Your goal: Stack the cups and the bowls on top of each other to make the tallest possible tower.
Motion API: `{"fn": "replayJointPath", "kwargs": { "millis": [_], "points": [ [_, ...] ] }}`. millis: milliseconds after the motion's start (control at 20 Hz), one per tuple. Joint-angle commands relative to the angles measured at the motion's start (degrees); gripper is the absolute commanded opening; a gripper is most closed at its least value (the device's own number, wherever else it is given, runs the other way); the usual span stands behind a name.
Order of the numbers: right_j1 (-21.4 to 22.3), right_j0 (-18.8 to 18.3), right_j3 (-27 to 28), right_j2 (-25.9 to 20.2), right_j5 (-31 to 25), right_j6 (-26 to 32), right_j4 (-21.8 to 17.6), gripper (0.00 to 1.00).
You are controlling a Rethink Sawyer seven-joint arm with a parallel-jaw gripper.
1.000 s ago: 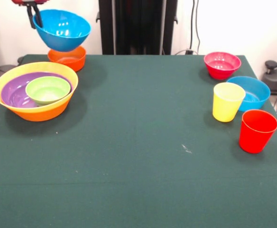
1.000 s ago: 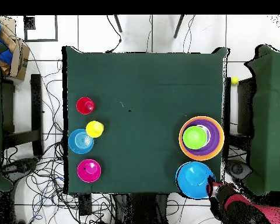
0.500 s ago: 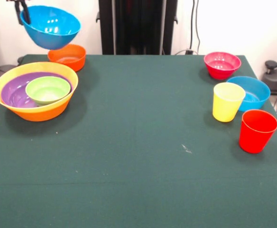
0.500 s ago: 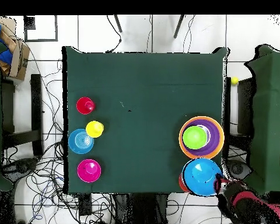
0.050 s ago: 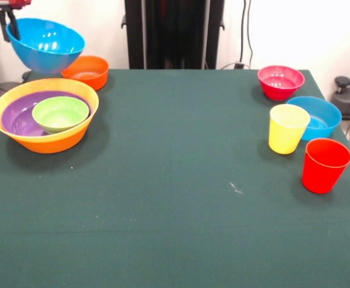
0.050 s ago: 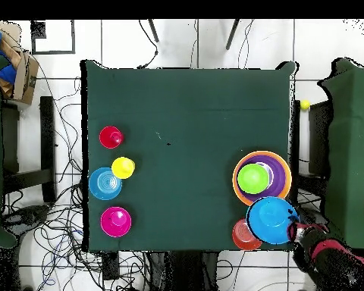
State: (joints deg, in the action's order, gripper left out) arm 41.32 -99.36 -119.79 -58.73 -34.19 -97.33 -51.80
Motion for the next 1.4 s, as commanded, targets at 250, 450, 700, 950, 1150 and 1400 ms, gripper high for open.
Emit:
{"fn": "replayJointPath", "kwargs": {
  "millis": [250,450,700,950,1150,1400],
  "points": [
    [-13.01,3.3,6.6,6.09,4.22,16.28,-14.14,0.0],
    [-13.31,3.96,6.37,6.8,5.56,13.84,-16.2,0.0],
    [-12.84,4.55,5.62,6.95,6.53,11.88,-17.04,0.0],
    [-11.51,5.32,4.64,6.85,6.92,10.14,-17.37,0.0],
    [-11.03,5.42,4.53,6.69,6.47,10.25,-16.57,0.0],
    [-10.06,5.66,3.86,6.64,6.12,9.58,-15.8,0.0]
  ]
}}
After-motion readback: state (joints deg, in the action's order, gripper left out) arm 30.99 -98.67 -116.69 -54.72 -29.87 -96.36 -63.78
